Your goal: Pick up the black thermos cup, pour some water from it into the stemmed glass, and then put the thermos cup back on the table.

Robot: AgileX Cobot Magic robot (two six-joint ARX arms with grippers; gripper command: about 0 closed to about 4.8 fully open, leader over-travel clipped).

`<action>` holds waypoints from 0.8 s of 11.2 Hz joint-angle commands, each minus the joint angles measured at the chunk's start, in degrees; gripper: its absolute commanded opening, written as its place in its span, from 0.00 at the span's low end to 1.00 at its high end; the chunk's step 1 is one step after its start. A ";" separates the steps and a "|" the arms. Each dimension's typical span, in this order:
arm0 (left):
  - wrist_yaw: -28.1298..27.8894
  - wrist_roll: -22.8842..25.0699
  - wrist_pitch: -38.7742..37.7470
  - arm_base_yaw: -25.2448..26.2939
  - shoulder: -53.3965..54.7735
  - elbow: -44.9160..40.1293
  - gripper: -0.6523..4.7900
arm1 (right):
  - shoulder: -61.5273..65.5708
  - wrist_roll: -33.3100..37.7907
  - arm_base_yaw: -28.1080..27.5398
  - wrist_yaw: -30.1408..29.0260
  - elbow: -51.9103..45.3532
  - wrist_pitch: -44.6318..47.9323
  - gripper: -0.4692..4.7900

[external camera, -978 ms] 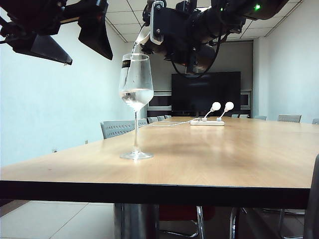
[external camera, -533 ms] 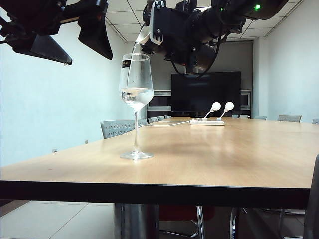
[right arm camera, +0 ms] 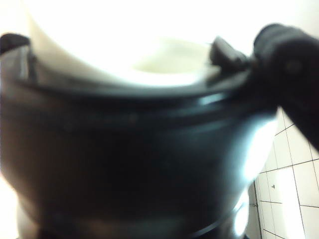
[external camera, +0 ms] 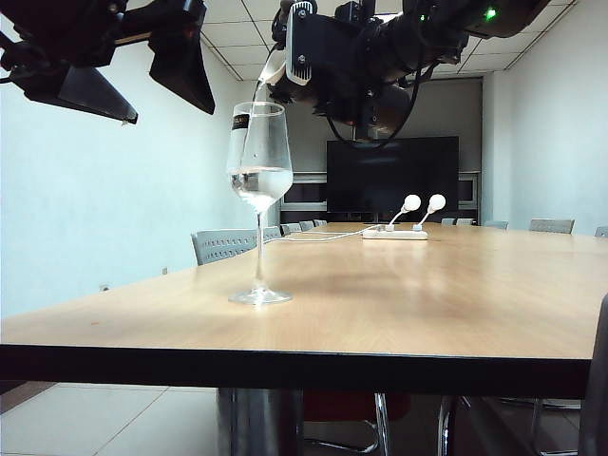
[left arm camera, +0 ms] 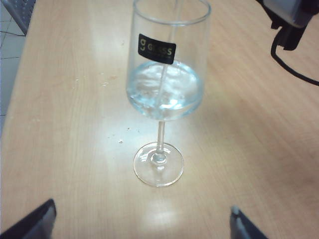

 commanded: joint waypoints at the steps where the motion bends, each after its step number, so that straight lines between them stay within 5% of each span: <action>1: 0.17 -0.17 0.33 -0.02 -0.11 0.35 0.96 | -1.14 -1.22 0.00 -0.11 0.98 5.73 0.40; 9: 0.17 -0.15 0.28 -0.02 -0.11 0.35 0.96 | -1.14 0.26 0.00 0.09 0.94 5.68 0.40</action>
